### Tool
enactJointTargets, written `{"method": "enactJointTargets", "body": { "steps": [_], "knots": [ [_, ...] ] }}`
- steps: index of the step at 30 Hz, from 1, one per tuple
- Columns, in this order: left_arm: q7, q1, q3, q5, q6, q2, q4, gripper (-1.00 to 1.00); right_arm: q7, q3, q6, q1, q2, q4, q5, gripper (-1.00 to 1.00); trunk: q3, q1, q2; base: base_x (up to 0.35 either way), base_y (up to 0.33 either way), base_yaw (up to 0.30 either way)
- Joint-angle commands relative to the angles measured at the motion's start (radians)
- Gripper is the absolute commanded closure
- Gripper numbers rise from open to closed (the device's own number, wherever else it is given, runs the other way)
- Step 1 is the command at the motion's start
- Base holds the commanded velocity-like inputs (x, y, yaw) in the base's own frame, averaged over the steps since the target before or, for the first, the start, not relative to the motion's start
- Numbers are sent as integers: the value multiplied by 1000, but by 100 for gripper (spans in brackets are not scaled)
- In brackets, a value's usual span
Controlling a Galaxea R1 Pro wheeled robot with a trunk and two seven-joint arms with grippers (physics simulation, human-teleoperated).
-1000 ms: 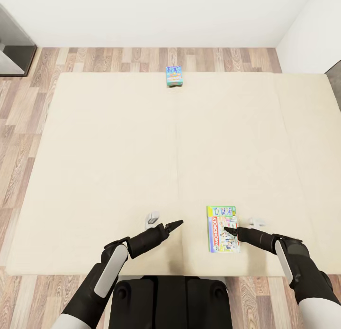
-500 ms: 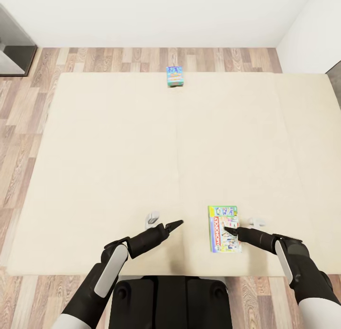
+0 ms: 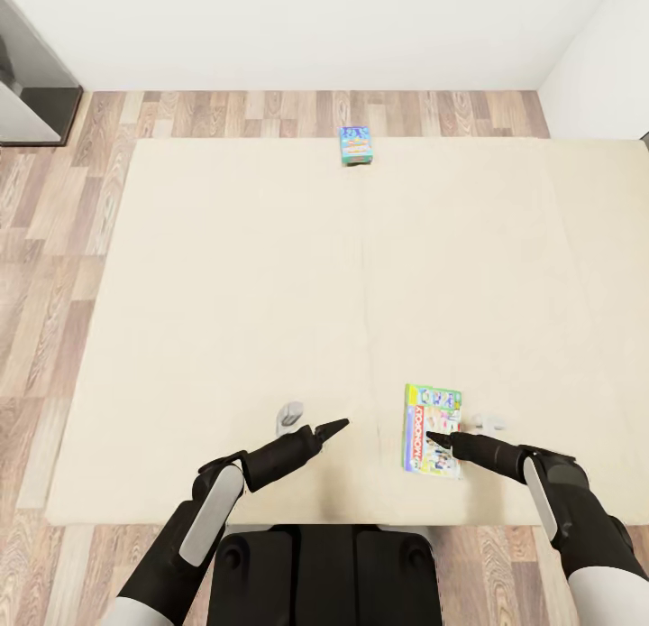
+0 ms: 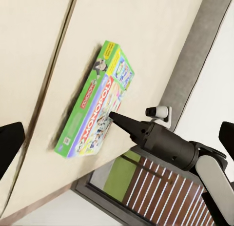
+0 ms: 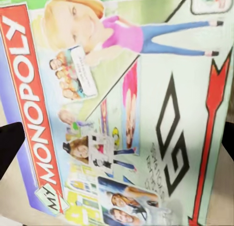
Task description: Put all the toys in the child's room - the three board games (two on the bed and one on the table), the two jigsaw puzzles on the table, and the tennis ball on the table - inside the toy box on the table in the child's room.
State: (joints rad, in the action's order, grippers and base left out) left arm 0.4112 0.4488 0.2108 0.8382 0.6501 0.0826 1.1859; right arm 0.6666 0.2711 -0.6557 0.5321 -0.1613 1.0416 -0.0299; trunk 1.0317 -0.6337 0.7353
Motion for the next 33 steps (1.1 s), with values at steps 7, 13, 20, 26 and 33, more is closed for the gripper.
{"method": "enactJointTargets", "body": {
  "steps": [7,13,20,26,33],
  "knots": [
    [0,0,-1,5,6,0,0,-100,3,2,-9,0,0,1,-4,-100,1,0,1,0,279,0],
    [0,0,-1,5,6,0,0,-100,4,2,-9,0,0,1,-5,-100,1,0,1,0,193,0],
    [0,0,-1,5,6,0,0,-100,4,2,-9,0,0,1,-5,-100,1,0,1,0,70,0],
    [0,0,-1,5,6,0,0,-100,4,2,-9,0,0,1,-5,-100,1,0,1,0,25,0],
    [0,0,-1,5,6,0,-3,-100,3,2,-9,0,0,1,-4,-100,1,0,1,0,10,0]
  ]
}}
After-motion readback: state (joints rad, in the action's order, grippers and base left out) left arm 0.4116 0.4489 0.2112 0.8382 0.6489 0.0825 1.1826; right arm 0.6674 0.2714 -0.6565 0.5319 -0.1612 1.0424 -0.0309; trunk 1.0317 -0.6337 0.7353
